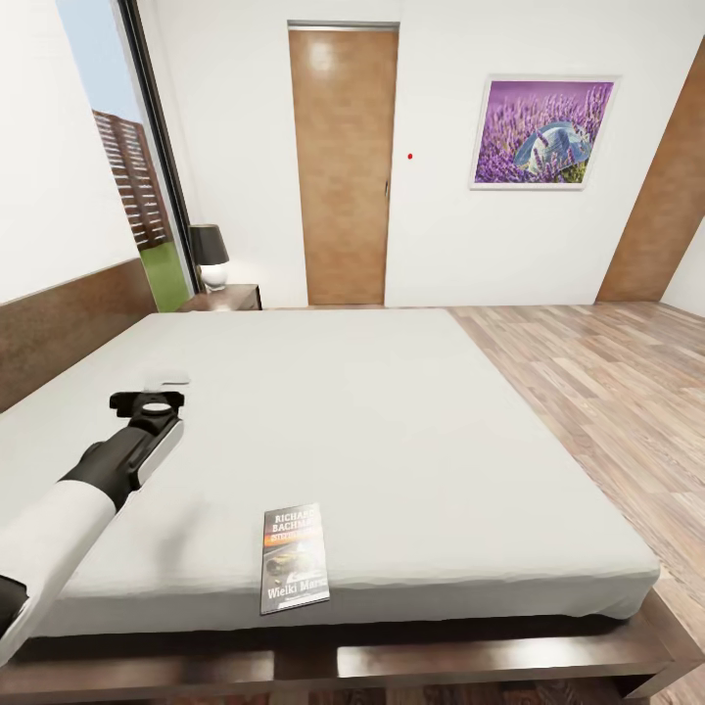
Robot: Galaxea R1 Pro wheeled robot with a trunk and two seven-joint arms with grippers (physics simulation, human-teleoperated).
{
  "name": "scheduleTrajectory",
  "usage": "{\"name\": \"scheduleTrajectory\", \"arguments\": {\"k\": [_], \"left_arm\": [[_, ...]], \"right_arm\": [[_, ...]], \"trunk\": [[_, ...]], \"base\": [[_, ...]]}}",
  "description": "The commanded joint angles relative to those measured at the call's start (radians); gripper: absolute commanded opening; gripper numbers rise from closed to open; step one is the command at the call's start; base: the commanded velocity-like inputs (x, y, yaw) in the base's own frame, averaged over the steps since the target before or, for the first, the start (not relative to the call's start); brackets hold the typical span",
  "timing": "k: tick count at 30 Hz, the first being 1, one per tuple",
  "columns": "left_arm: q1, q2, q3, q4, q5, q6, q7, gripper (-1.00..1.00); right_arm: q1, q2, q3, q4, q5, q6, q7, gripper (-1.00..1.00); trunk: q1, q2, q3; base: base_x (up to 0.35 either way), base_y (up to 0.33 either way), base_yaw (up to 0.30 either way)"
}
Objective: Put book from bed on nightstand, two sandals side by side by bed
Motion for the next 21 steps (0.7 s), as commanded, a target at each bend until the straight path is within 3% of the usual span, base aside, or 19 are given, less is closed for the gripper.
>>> {"name": "scheduleTrajectory", "arguments": {"k": [1,11,21], "left_arm": [[0.000,0.012,-0.007,-0.026,0.008,0.017,0.013,1.00],[0.010,0.081,-0.004,-0.254,-0.008,0.132,0.040,1.00],[0.016,0.116,-0.002,-0.405,-0.023,0.247,0.070,1.00]], "right_arm": [[0.001,0.001,-0.008,-0.006,0.010,-0.001,-0.002,1.00],[0.001,0.007,-0.009,-0.047,0.006,-0.002,-0.003,1.00],[-0.001,0.009,-0.012,-0.058,-0.001,-0.001,-0.004,1.00]], "trunk": [[0.000,0.000,-0.001],[0.000,0.000,-0.001],[0.000,0.000,-0.001]], "base": [[0.000,0.000,0.000],[0.000,0.000,0.000],[0.000,0.000,0.000]]}}
